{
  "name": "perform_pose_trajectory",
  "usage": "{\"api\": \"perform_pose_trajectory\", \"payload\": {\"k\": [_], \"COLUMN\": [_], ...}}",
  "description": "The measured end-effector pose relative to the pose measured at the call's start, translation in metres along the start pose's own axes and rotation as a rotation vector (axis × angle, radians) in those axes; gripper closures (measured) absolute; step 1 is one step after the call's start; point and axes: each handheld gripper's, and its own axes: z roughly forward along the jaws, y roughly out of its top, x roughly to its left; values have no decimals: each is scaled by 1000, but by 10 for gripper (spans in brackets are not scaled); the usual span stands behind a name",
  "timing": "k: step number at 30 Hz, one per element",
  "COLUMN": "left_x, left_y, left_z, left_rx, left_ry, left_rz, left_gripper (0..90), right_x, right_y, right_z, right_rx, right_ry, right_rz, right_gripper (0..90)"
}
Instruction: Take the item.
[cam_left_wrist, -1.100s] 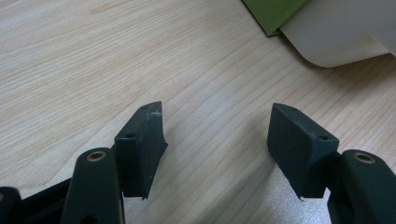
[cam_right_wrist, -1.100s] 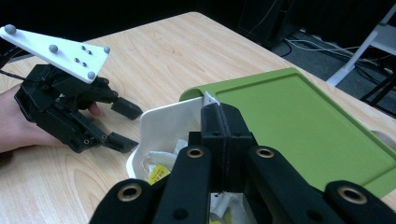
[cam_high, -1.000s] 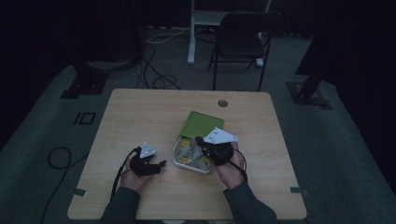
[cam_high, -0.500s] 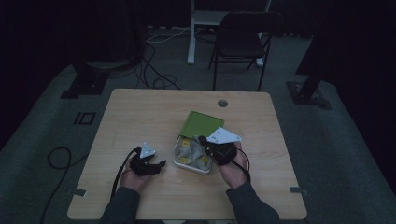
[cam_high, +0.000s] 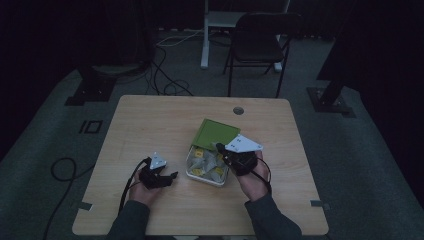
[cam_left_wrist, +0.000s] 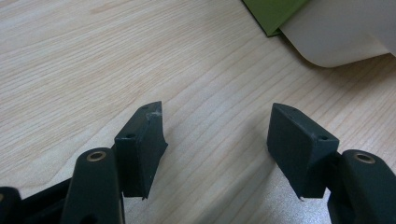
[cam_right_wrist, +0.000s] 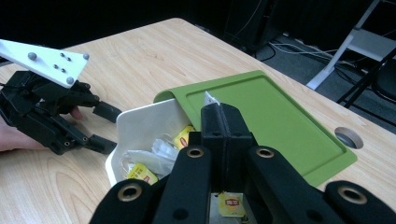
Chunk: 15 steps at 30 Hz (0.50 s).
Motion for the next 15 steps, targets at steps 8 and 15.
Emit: {"api": "perform_pose_trajectory", "payload": {"k": [8,15], "left_x": [0,0], "left_y": [0,0], "left_z": [0,0], "left_rx": [0,0], "left_ry": [0,-1], "left_rz": [0,0], "left_gripper": [375,375], "right_x": [-7,-11], "right_y": [-1,-1], "right_z": [-3,-5], "right_rx": [-3,-6], "right_ry": [-18,-28], "right_rz": [7,16], "right_gripper": [900,900]}}
